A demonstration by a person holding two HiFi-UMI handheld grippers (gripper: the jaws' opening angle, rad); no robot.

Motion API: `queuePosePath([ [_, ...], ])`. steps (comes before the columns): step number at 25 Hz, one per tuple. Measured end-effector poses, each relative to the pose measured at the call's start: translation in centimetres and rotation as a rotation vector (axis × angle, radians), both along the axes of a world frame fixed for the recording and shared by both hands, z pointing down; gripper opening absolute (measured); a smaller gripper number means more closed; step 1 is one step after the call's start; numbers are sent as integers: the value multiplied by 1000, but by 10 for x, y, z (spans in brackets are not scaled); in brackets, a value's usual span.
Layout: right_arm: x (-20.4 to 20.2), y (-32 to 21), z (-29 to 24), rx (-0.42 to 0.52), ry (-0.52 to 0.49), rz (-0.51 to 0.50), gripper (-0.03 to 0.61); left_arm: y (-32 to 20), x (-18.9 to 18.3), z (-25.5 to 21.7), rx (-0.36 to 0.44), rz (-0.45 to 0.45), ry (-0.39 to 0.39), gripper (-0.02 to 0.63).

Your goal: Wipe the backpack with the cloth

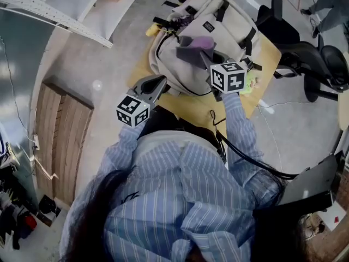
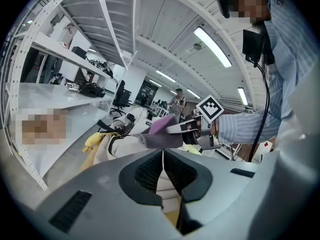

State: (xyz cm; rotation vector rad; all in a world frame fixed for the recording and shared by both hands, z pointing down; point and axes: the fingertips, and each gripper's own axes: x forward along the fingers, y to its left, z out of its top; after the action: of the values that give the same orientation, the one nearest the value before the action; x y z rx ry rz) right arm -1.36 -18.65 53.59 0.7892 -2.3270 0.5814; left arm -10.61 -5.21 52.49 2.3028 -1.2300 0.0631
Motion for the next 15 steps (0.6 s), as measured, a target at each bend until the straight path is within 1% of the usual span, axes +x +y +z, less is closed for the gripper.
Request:
queuePosePath([
  [10,110,38,17,-49,39,139,41,6,48,-2,0,78,-5,12],
  [15,157,58,24,-74,57,200,41,10,70,-5,3,103,-5,12],
])
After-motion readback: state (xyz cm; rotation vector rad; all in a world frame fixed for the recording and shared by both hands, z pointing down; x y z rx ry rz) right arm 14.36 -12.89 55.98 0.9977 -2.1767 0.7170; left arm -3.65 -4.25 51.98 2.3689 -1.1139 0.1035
